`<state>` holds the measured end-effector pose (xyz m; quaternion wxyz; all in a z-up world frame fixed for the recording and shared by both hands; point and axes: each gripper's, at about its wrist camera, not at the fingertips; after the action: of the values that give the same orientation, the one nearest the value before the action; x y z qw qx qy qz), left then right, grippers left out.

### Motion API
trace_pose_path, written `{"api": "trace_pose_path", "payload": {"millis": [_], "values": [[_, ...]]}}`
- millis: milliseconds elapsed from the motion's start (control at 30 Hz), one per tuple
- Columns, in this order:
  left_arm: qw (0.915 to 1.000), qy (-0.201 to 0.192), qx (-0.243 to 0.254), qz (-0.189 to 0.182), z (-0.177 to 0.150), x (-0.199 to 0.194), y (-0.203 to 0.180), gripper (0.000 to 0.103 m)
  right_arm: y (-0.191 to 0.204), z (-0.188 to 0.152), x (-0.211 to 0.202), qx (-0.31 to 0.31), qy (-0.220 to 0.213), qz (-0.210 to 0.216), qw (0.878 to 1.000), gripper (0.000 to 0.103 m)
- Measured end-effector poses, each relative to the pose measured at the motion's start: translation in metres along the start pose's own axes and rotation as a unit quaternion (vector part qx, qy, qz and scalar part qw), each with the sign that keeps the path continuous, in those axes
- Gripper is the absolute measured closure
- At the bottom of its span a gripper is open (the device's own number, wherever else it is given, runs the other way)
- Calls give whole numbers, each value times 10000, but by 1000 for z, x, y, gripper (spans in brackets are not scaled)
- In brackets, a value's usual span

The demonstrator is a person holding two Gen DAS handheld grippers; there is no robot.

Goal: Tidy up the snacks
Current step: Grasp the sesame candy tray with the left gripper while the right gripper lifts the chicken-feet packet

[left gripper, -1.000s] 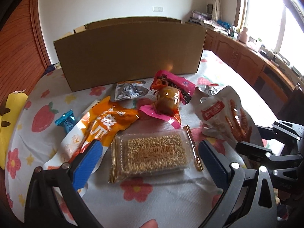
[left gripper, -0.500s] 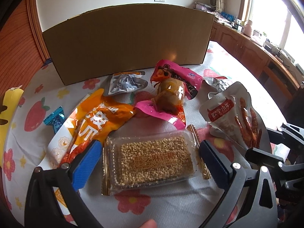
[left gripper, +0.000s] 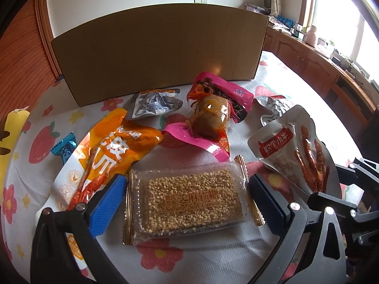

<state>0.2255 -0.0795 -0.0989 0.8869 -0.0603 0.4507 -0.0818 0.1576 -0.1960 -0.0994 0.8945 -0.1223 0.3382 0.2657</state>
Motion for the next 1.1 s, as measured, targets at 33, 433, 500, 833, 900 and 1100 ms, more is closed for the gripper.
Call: {"api": "trace_pose_path", "payload": {"millis": [33, 433, 500, 833, 900, 1100], "values": [[9999, 80, -60, -55, -1, 1, 1, 0, 0, 0, 0, 3, -1, 11, 10000, 63], [9997, 178, 141, -39, -11, -5, -4, 11, 1, -2, 1, 4, 25, -1, 10000, 62], [9998, 147, 78, -125, -14, -10, -2, 14, 1, -1, 1, -1, 32, -7, 10000, 63], [9996, -23, 14, -295, -22, -33, 7, 20, 4, 2, 1, -2, 79, -82, 9999, 64], [9995, -77, 54, -303, -22, -39, 9, 20, 5, 3, 1, -27, 94, -94, 9999, 66], [9990, -290, 103, -331, -18, -57, 6, 20, 5, 5, -2, -31, 58, -123, 9999, 67]]}}
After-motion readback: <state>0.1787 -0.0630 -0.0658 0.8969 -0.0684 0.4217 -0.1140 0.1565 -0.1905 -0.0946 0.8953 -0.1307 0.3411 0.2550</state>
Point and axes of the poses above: each gripper's, at about its wrist camera, not at the fingertips, and x roughly the way its jaws point, y to its left, z to its top, and after that the axes turned 15 degrees about -x, right-handed
